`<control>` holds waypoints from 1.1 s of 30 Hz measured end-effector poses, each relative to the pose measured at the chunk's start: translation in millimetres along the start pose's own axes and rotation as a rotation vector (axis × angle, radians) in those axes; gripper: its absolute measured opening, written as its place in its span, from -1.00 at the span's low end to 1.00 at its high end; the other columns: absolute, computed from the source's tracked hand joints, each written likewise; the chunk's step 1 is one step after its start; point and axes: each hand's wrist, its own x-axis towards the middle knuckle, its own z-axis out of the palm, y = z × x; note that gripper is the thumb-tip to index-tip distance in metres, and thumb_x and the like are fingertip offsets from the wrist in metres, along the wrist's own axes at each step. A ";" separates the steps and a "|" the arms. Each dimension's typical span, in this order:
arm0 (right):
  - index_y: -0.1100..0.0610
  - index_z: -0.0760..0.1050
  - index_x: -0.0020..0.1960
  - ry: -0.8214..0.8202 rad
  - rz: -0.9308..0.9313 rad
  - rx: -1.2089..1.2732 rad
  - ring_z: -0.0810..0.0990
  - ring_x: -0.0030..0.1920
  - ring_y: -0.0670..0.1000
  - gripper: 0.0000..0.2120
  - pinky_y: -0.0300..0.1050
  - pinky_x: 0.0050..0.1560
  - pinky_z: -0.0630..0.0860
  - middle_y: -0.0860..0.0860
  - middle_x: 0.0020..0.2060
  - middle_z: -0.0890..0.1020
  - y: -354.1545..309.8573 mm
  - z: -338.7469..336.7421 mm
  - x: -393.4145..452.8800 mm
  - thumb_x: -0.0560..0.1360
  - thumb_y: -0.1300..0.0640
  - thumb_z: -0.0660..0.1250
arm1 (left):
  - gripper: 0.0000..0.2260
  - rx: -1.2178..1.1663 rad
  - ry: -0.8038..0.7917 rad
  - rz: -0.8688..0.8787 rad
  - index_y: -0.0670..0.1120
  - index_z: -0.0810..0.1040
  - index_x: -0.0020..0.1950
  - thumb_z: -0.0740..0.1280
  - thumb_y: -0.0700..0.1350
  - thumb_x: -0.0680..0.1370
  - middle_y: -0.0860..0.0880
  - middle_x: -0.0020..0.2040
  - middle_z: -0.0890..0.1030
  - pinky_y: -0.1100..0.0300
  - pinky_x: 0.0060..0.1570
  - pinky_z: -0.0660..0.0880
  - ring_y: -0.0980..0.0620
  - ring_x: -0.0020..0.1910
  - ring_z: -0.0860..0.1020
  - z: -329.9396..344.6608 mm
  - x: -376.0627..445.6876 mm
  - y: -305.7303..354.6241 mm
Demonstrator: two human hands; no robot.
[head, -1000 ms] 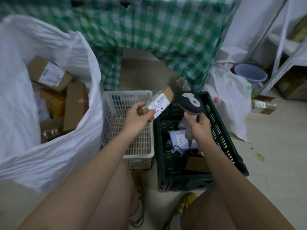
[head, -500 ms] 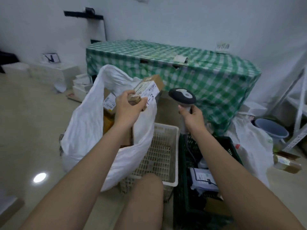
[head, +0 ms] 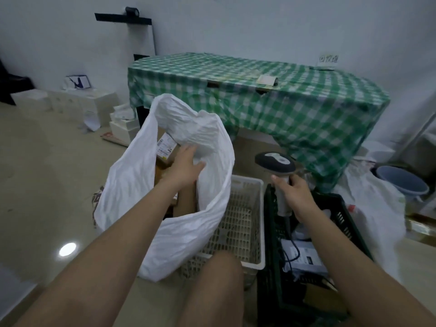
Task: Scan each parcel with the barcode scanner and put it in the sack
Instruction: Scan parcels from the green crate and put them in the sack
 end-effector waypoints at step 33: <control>0.07 0.49 0.02 0.635 0.403 0.185 0.52 -0.18 0.03 -0.90 -0.06 -0.15 0.43 0.03 -0.19 0.56 364.5 -199.0 205.5 0.54 0.07 0.29 | -0.65 0.022 -0.706 0.053 0.00 0.36 0.40 0.23 -0.05 0.61 -0.08 0.33 0.43 0.12 0.11 0.46 -0.06 0.20 0.49 601.6 96.8 53.2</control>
